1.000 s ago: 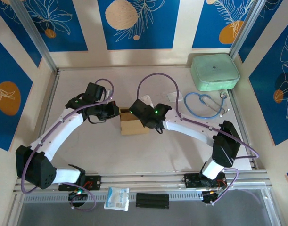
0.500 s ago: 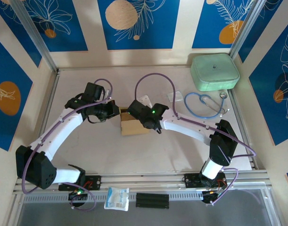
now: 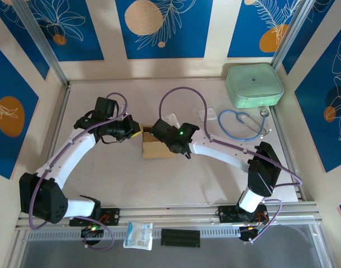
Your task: Fold the paper box
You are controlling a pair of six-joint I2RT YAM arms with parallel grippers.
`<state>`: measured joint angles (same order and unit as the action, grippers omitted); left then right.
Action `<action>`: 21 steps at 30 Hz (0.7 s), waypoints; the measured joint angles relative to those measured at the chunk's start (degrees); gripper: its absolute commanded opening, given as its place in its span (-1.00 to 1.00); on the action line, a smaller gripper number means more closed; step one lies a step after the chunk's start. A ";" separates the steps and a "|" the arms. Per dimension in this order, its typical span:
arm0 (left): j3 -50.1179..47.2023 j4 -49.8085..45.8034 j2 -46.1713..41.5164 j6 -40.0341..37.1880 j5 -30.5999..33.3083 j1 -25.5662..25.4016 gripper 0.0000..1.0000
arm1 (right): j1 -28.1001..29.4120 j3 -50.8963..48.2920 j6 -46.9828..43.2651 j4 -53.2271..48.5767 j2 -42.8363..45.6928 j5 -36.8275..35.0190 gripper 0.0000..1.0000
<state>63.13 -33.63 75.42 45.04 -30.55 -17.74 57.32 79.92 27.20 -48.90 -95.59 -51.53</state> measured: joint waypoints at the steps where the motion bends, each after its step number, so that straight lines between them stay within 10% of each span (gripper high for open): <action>1: -0.02 0.17 0.00 0.11 -0.20 0.11 -1.00 | 0.00 0.00 0.00 0.00 0.00 -0.02 -0.98; 21: -1.92 3.15 0.00 1.31 -3.56 3.17 -1.00 | 0.20 0.00 0.00 0.63 -0.22 -0.17 -1.00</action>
<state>61.21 -30.48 75.42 46.35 -34.11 -14.57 57.52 79.92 27.20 -48.27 -95.81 -51.70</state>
